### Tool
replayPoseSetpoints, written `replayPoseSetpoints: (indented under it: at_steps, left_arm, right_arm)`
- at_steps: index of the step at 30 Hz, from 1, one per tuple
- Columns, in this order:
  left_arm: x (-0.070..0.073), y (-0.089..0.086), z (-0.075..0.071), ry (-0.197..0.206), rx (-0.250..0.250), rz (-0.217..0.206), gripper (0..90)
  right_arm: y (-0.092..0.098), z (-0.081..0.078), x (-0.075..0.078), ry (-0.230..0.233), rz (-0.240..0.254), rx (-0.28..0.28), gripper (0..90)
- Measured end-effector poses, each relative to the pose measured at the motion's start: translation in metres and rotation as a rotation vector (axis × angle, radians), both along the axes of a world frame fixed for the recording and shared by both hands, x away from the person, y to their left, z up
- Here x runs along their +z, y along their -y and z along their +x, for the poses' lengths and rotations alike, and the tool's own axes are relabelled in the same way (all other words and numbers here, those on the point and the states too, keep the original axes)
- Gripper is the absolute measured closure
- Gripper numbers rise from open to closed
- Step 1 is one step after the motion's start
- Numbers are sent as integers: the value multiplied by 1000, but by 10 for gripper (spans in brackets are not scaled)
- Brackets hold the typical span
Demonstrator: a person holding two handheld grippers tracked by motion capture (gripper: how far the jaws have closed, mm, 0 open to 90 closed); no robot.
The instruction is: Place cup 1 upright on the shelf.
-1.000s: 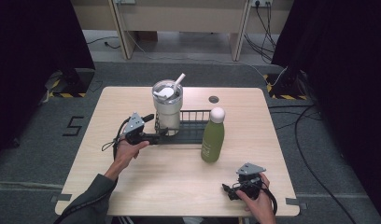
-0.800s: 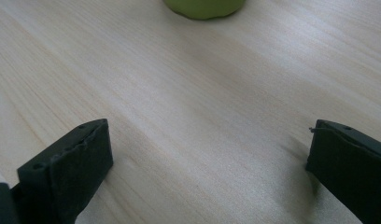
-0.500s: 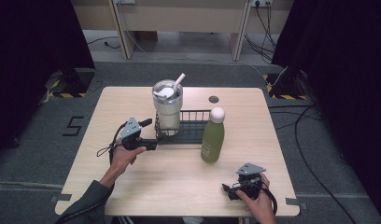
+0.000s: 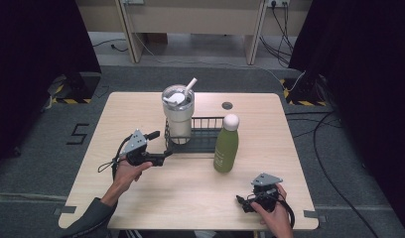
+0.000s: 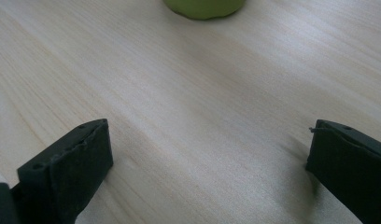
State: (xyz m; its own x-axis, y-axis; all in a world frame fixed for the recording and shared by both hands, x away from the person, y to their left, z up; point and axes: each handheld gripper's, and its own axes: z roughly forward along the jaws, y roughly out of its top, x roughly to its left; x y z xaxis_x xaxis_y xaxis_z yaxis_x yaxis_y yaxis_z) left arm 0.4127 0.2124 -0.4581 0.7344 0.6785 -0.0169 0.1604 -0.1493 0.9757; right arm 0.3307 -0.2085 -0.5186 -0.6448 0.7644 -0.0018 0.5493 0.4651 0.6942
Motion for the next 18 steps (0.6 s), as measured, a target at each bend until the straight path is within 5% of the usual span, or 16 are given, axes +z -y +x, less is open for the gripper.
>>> replayPoseSetpoints:
  at_steps: [18]
  left_arm:
    - [-9,-16,-23,-17,5,-1,146]
  right_arm:
    - [0,0,0,0,0,0,4]
